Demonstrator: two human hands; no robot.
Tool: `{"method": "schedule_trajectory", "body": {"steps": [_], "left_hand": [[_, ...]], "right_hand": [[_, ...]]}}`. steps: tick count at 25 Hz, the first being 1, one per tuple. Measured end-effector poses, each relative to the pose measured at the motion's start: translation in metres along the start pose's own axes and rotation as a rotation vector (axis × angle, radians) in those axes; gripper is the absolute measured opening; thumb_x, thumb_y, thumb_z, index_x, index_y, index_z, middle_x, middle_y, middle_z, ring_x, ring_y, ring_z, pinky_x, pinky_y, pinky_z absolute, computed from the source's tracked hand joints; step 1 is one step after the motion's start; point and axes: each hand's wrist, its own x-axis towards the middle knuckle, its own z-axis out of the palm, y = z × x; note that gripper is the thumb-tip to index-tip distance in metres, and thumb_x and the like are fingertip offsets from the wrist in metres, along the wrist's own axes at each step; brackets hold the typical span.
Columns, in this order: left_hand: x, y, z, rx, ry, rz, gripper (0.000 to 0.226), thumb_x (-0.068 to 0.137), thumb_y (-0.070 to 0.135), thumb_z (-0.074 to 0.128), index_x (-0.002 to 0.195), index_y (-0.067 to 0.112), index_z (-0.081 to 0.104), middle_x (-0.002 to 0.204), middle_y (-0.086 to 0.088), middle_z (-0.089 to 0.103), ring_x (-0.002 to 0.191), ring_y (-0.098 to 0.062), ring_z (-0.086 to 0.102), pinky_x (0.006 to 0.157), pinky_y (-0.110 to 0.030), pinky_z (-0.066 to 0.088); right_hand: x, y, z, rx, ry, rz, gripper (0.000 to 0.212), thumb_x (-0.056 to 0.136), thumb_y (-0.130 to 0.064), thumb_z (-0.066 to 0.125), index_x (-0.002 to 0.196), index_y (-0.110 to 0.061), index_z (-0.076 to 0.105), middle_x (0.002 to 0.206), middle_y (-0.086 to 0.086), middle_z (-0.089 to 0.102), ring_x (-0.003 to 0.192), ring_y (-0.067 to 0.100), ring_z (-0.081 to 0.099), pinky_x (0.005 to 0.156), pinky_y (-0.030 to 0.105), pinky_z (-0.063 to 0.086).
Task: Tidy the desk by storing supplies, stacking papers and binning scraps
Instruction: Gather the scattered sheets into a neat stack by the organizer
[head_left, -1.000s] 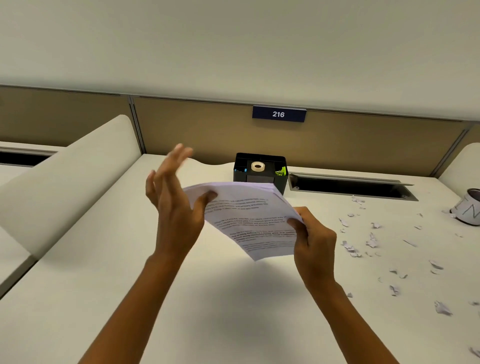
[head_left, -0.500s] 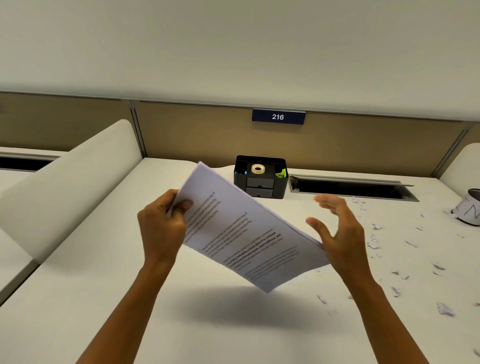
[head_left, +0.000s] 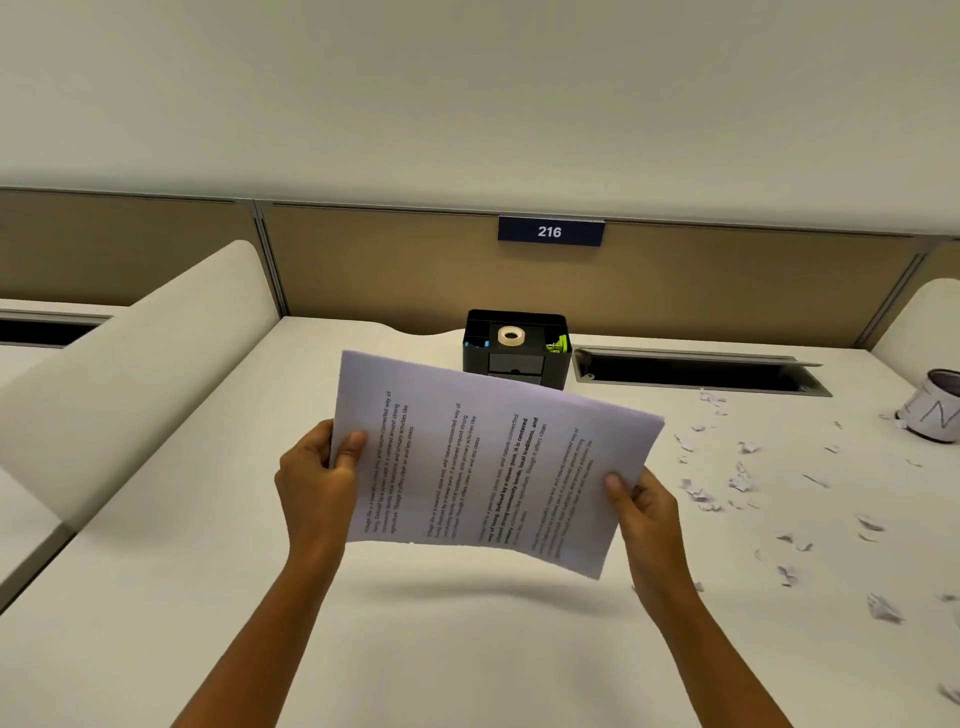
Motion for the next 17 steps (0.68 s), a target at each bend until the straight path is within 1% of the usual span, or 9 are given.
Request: {"method": "schedule_trajectory", "body": {"steps": [1,2,3,5,7,9,11,14,17], "left_hand": [[-0.003,-0.002,0.000,0.024,-0.023,0.041,0.013,0.092,0.018,0.055,0.087,0.009,0.062,0.076,0.000,0.065,0.065,-0.015,0.059,0.053,-0.013,0.043],[-0.005,-0.004,0.001,0.037,-0.045,0.082,0.010,0.093,0.017,0.054,0.088,0.011,0.061,0.079,0.005,0.065,0.068,-0.010,0.060,0.054,-0.009,0.045],[-0.007,-0.005,0.002,0.030,-0.063,0.104,0.007,0.093,0.015,0.054,0.092,0.013,0.060,0.082,0.009,0.064,0.071,-0.008,0.061,0.057,-0.007,0.047],[-0.010,-0.013,0.005,-0.022,-0.076,0.081,0.011,0.093,0.010,0.052,0.101,0.014,0.060,0.087,0.007,0.064,0.078,-0.007,0.061,0.061,-0.007,0.048],[-0.018,-0.023,0.010,-0.053,-0.077,0.009,0.012,0.094,0.010,0.051,0.103,0.011,0.058,0.087,0.001,0.063,0.077,-0.007,0.058,0.059,-0.010,0.046],[-0.029,-0.032,0.015,-0.067,-0.103,-0.054,0.014,0.095,0.012,0.048,0.106,0.010,0.056,0.089,0.000,0.061,0.079,-0.006,0.057,0.059,-0.009,0.045],[-0.035,-0.037,0.019,-0.077,-0.119,-0.092,0.016,0.096,0.012,0.045,0.110,0.011,0.054,0.092,0.000,0.061,0.082,-0.007,0.058,0.058,-0.008,0.046],[-0.033,-0.037,0.020,-0.072,-0.072,-0.099,0.014,0.097,0.009,0.044,0.106,0.010,0.055,0.089,0.000,0.061,0.078,-0.007,0.058,0.058,-0.009,0.041],[-0.033,-0.038,0.018,-0.096,-0.045,-0.088,0.012,0.097,0.012,0.044,0.104,0.012,0.054,0.086,0.002,0.061,0.075,-0.011,0.059,0.058,-0.014,0.043]], "right_hand": [[0.001,-0.002,0.002,-0.015,0.058,-0.020,0.011,0.091,-0.031,0.052,0.097,-0.025,0.058,0.087,-0.007,0.070,0.084,0.021,0.065,0.065,0.025,0.057],[0.002,-0.004,0.003,-0.034,0.105,-0.050,0.011,0.094,-0.021,0.048,0.095,-0.026,0.057,0.085,-0.008,0.068,0.082,0.019,0.064,0.062,0.023,0.056],[0.003,-0.005,0.004,-0.049,0.134,-0.072,0.014,0.095,-0.017,0.047,0.095,-0.028,0.056,0.087,-0.007,0.067,0.081,0.017,0.064,0.061,0.020,0.056],[0.003,-0.002,0.002,-0.077,0.153,-0.091,0.014,0.095,-0.014,0.047,0.099,-0.026,0.055,0.092,-0.004,0.065,0.083,0.014,0.063,0.060,0.015,0.055],[0.002,0.012,0.000,-0.112,0.140,-0.055,0.015,0.094,-0.013,0.047,0.107,-0.017,0.054,0.095,0.001,0.064,0.089,0.019,0.063,0.061,0.013,0.055],[-0.002,0.031,-0.001,-0.148,0.120,0.014,0.026,0.094,-0.011,0.048,0.120,-0.010,0.052,0.105,0.007,0.064,0.098,0.024,0.062,0.065,0.015,0.056],[-0.006,0.043,0.000,-0.180,0.118,0.063,0.032,0.094,-0.011,0.047,0.126,-0.010,0.050,0.111,0.009,0.062,0.105,0.026,0.059,0.073,0.019,0.054],[-0.004,0.042,0.004,-0.181,0.155,0.079,0.029,0.096,-0.013,0.046,0.124,-0.012,0.050,0.108,0.008,0.063,0.100,0.026,0.061,0.073,0.027,0.054],[-0.005,0.038,0.004,-0.174,0.173,0.059,0.029,0.095,-0.013,0.047,0.124,-0.014,0.050,0.106,0.006,0.063,0.097,0.021,0.062,0.075,0.030,0.056]]}}
